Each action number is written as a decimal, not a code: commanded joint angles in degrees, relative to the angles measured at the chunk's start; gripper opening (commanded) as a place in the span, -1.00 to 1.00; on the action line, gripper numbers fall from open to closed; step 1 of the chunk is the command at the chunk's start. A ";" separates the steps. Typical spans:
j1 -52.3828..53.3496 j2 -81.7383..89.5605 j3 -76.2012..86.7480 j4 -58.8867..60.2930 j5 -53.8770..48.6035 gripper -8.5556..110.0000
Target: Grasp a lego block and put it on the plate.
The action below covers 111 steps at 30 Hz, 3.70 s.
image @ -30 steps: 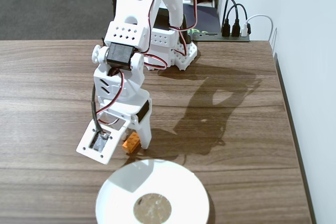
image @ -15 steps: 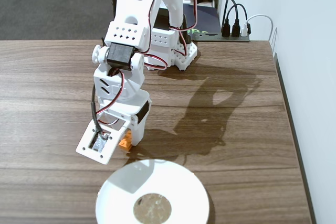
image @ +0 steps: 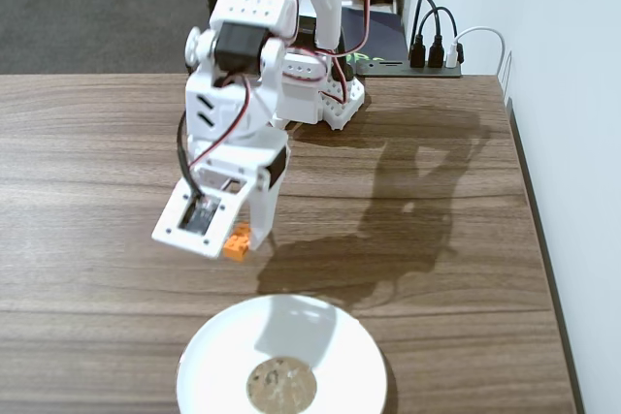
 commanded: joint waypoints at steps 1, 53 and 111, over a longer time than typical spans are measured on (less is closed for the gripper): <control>-0.62 4.66 -0.70 -1.41 -2.72 -0.80; -12.39 -27.07 -27.95 -3.78 8.88 -0.66; -12.04 52.21 38.67 -5.98 62.23 -0.85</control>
